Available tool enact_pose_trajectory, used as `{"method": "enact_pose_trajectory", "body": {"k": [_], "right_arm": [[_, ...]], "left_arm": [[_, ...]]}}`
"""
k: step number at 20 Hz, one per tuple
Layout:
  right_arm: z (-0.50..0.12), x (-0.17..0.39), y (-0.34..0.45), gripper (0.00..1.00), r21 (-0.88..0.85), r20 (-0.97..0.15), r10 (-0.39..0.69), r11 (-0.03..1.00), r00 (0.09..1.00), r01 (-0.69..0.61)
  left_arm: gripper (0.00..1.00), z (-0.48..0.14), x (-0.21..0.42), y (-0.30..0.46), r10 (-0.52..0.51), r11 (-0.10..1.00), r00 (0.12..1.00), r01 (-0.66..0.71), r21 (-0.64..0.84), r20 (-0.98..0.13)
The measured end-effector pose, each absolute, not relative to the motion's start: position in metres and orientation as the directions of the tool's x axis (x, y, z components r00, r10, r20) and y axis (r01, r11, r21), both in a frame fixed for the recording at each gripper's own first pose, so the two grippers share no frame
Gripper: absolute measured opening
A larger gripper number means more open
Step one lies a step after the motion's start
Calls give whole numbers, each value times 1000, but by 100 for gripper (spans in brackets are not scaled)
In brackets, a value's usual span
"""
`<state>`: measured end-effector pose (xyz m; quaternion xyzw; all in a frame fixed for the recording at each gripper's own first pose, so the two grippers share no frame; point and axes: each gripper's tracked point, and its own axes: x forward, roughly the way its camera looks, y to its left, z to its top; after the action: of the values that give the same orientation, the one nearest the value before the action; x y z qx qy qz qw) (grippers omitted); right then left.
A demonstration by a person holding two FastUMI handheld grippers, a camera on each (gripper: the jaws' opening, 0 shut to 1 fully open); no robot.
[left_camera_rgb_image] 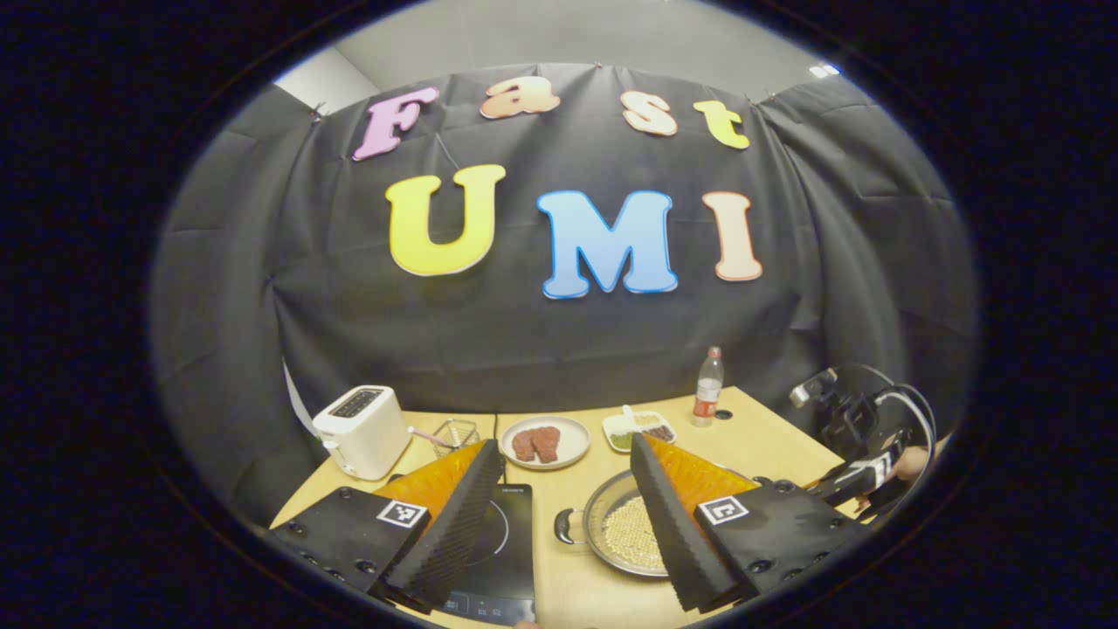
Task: First push the handle of the pot to place it horizontally, then grasp the pot with both hands and set it on the induction cooktop.
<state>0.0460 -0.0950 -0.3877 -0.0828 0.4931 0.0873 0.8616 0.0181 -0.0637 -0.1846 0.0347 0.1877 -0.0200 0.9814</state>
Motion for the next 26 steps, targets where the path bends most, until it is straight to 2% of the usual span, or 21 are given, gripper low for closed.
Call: {"method": "enact_pose_trajectory", "body": {"k": [1,2,3,5,6,8,11,14,16,26], "right_arm": [[-381,43,-97,34,-62,-851,63,974,521,-219],[-370,41,-97,51,-59,-834,64,977,549,-203],[-362,41,-97,78,-56,-812,59,983,580,-178],[-349,38,-93,98,-27,-779,61,991,624,-131],[-344,37,-92,98,-15,-765,61,993,641,-114],[-339,38,-87,98,15,-741,70,996,668,-87],[-345,46,-83,98,48,-732,69,998,677,-50],[-355,57,-79,98,52,-728,60,998,683,-32],[-360,66,-77,99,50,-727,56,998,684,-29],[-401,108,-76,99,34,-721,7,999,693,26]], "left_arm": [[100,-192,23,-65,-48,996,923,74,54,-382],[100,-202,27,-67,-71,994,914,96,43,-399],[97,-213,30,-71,-100,992,900,122,23,-424],[97,-236,34,-77,-144,988,872,157,-11,-468],[94,-248,35,-81,-169,984,855,176,-32,-490],[97,-272,41,-84,-197,978,823,202,-49,-533],[95,-309,48,-81,-206,975,785,214,-55,-584],[95,-353,54,-69,-175,980,749,195,-40,-639],[99,-379,61,-67,-166,982,722,180,-49,-671],[98,-464,82,-47,-98,993,621,107,-39,-778]]}}
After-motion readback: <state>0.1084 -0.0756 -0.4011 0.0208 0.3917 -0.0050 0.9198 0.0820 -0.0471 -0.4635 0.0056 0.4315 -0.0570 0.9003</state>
